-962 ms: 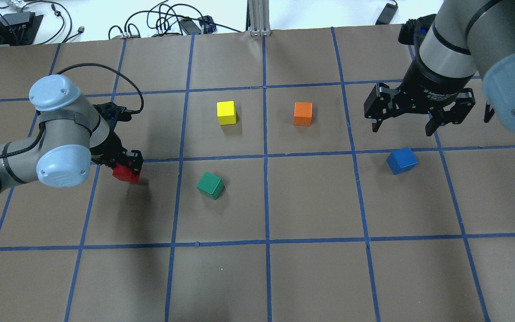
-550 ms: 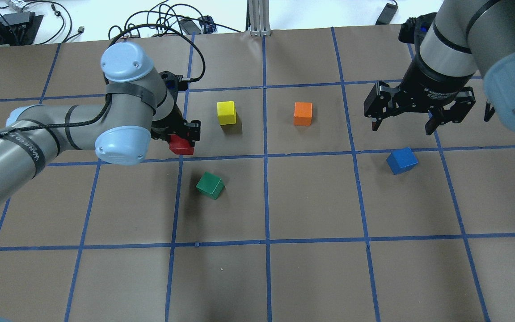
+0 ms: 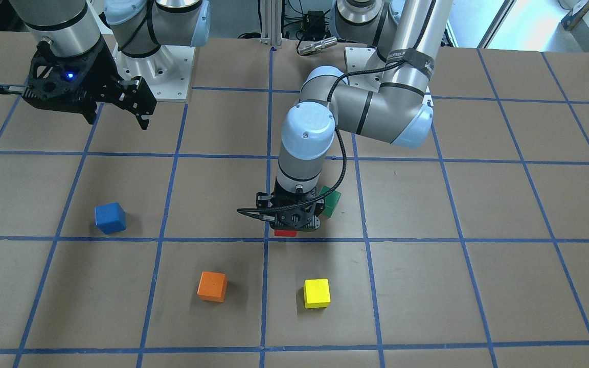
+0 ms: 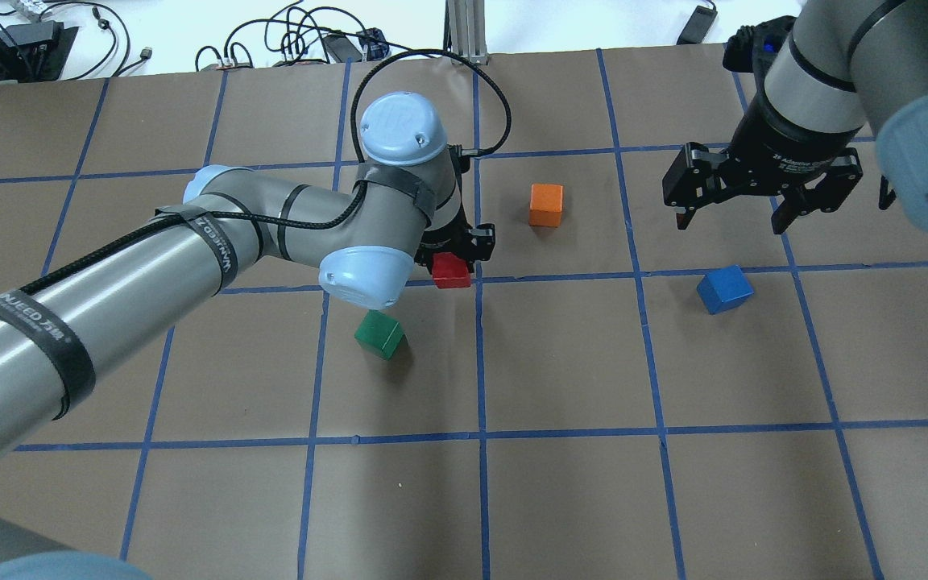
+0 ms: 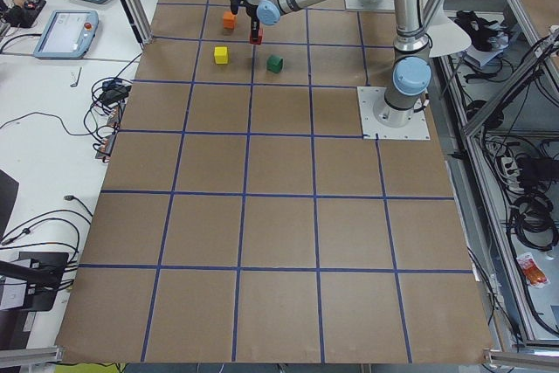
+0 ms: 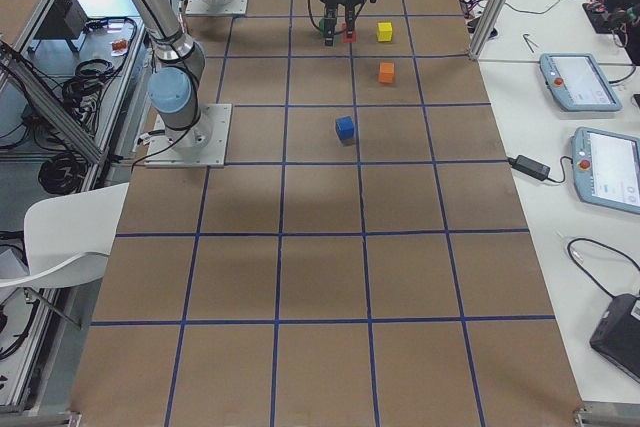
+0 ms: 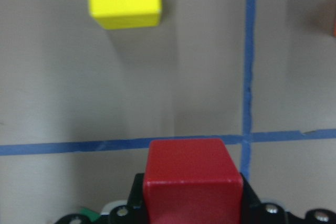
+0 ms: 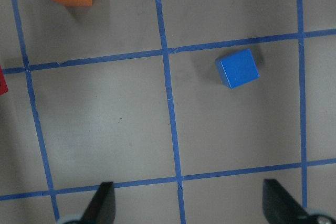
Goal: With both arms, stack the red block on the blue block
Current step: 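Carry the red cube with the left gripper toward the table center, then set the red cube down, open the left gripper and lift away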
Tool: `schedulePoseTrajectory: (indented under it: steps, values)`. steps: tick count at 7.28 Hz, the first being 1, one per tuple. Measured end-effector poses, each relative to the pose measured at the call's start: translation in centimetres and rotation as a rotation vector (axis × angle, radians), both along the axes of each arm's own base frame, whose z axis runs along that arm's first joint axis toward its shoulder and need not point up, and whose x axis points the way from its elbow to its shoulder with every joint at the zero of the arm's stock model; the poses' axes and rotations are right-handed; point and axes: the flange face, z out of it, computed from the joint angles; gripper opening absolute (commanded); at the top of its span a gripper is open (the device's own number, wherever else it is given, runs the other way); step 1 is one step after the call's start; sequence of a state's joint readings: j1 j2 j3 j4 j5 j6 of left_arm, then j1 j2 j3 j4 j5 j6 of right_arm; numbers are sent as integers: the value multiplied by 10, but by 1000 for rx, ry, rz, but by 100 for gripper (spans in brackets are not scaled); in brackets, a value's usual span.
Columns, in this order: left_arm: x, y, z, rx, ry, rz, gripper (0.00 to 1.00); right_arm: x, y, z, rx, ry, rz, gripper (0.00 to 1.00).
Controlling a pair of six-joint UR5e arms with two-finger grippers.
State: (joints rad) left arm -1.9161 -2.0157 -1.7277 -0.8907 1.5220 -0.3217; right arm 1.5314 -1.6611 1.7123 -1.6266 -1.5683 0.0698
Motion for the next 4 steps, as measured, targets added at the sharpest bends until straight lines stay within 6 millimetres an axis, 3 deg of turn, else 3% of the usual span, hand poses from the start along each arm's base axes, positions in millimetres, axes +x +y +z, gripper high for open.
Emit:
schedulePoseTrajectory:
  steps: [1,2,3,4]
  values:
    - [-13,0,-13,-6,5,-11,57,-2,-1,1,-2,6,-3,100]
    - [-21,1,-26,-10,5,-27,79,-4,-1,-1,1,29,-7,100]
    - [-26,1,-35,-12,1,-43,95,-8,-3,-5,11,66,-11,100]
    - [-28,-1,-39,-22,1,-50,100,-11,-6,-12,26,95,-13,100]
